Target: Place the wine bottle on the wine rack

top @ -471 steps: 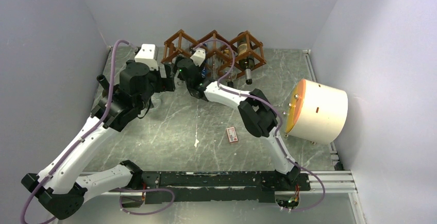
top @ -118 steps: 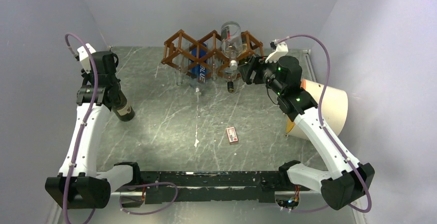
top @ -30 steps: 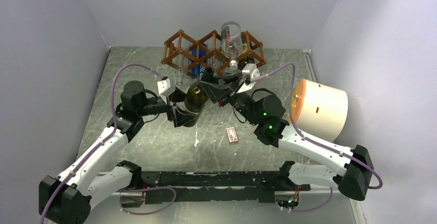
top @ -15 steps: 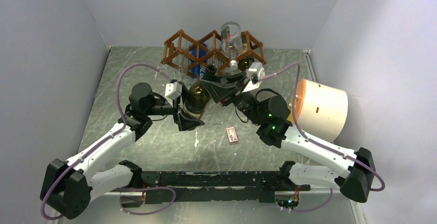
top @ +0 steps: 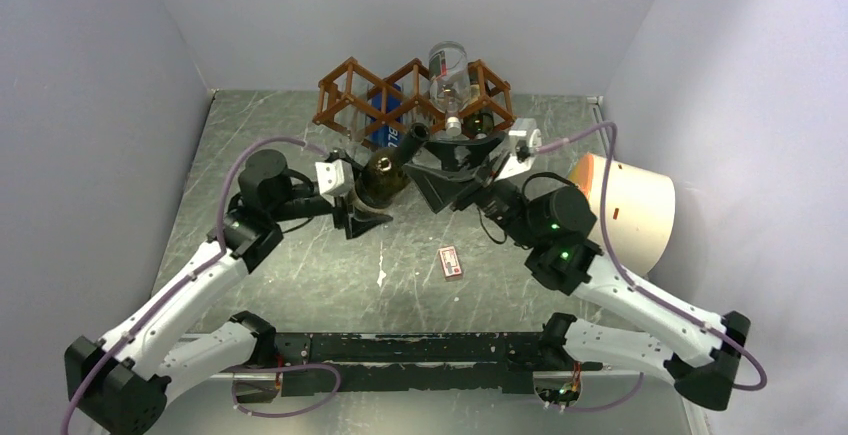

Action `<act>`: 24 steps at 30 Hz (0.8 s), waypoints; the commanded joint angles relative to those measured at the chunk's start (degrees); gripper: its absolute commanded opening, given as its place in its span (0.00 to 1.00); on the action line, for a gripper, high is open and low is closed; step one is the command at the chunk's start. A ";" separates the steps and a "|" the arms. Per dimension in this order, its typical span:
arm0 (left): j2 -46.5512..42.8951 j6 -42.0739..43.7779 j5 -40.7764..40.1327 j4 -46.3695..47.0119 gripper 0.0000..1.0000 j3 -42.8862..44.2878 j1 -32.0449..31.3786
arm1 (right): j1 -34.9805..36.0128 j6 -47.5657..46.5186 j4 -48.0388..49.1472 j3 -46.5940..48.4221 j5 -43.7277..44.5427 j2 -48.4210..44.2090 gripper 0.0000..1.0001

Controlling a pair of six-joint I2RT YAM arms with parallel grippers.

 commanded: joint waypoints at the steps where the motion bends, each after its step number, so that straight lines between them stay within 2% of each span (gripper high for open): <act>1: -4.94 19.83 -14.74 -6.26 0.07 7.02 0.45 | -0.18 -1.41 -16.61 3.66 0.46 -5.73 0.73; 4: -6.47 26.88 -24.33 -6.27 0.07 7.35 0.49 | -0.18 -6.34 -26.81 5.25 -2.81 -9.29 0.77; 7: -7.48 34.61 -29.08 -8.02 0.07 7.38 0.45 | -0.18 -11.51 -37.62 8.85 -8.78 -11.65 0.78; 10: -7.56 41.09 -33.36 -9.66 0.07 7.43 0.51 | -0.18 -13.15 -42.32 11.38 -11.99 -13.51 0.78; 13: -7.68 50.60 -34.54 -12.79 0.07 7.06 0.45 | -0.18 -13.02 -45.00 14.58 -11.45 -13.41 0.79; 16: -9.21 61.42 -34.82 -15.62 0.07 4.98 0.45 | -0.18 -11.69 -52.83 21.11 -8.37 -9.16 0.80; 19: -14.10 69.06 -33.89 -11.44 0.07 -1.29 0.30 | -0.18 -11.09 -58.71 25.11 -5.10 -3.07 0.80; 24: -17.07 76.32 -35.19 -8.00 0.07 -8.32 0.23 | -0.18 -11.23 -64.62 28.06 -4.68 6.07 0.80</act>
